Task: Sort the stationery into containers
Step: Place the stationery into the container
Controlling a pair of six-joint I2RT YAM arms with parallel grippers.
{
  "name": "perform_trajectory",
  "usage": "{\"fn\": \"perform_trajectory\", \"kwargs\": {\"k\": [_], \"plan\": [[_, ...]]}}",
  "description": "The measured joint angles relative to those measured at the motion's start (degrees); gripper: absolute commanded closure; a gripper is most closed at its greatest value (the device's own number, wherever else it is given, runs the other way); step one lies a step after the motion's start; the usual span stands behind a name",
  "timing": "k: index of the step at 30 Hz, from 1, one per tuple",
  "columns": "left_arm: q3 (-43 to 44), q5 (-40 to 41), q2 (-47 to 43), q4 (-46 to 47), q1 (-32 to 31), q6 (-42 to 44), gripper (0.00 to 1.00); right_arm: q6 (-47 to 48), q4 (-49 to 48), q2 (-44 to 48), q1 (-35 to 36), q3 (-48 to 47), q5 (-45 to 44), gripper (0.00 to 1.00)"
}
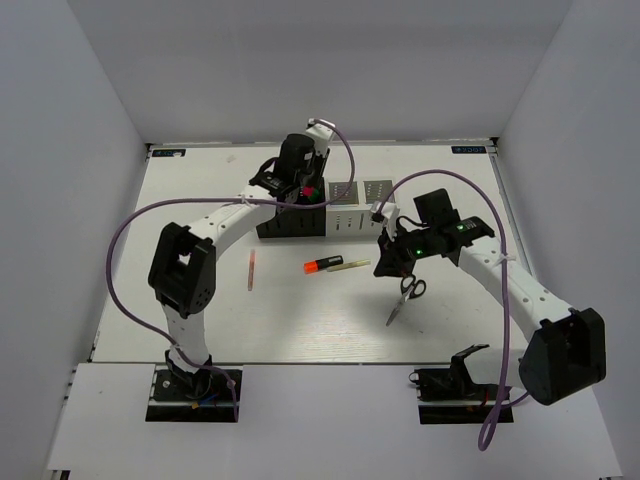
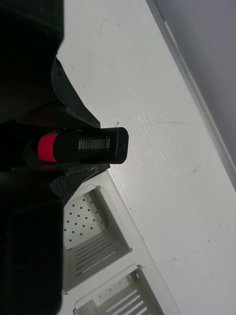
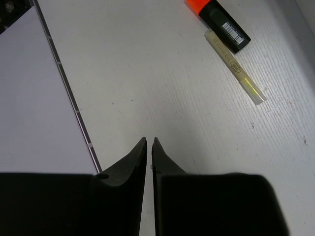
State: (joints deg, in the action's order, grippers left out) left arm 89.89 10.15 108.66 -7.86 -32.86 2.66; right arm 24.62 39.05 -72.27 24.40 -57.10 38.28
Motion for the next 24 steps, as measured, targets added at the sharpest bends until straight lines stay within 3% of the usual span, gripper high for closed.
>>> {"fn": "perform_trajectory", "kwargs": {"k": [5,6,9,10,12,17,18,20,21,22,23,24], "plan": [[-3.52,1.14,-0.11,1.16,-0.11,1.42,0.79,0.07,0.13,-0.22,-0.02,0.00,0.13,0.79],[-4.50,1.40,-0.11,1.11,-0.11,1.60,0.70,0.09,0.15,-0.22,-0.02,0.00,0.20,0.77],[-5.68,1.77,-0.11,0.96,-0.11,1.84,0.57,0.11,0.28,-0.22,-0.02,0.00,0.33,0.67],[-5.77,1.95,-0.11,0.94,-0.15,1.88,0.42,0.20,0.31,-0.22,-0.02,0.00,0.37,0.64],[-5.75,2.29,-0.17,0.98,-0.17,2.16,0.24,0.28,0.37,-0.22,-0.02,0.00,0.52,0.59],[-5.51,2.99,-1.33,0.92,-0.70,2.47,0.17,0.66,0.59,-0.22,-0.07,0.00,0.61,0.53],[-5.51,3.04,-1.86,0.87,-1.01,2.56,0.20,0.70,0.66,-0.22,-0.07,0.00,0.63,0.51],[-5.51,3.10,-3.65,0.33,-1.84,2.40,0.48,0.85,0.74,-0.22,-0.17,0.00,0.72,0.50],[-5.51,3.23,-4.87,-0.20,-2.36,2.14,0.63,0.94,0.79,-0.22,-0.20,0.00,0.72,0.50],[-5.51,3.41,-6.32,-0.87,-3.02,2.03,0.89,0.96,0.87,-0.22,-0.31,0.00,0.68,0.53],[-5.51,3.52,-7.89,-1.70,-3.69,1.53,0.98,1.01,0.90,-0.22,-0.39,0.00,0.55,0.88],[-5.53,3.63,-9.64,-3.26,-4.35,1.27,1.00,1.29,0.81,-0.24,-0.46,0.00,0.35,1.00]]}}
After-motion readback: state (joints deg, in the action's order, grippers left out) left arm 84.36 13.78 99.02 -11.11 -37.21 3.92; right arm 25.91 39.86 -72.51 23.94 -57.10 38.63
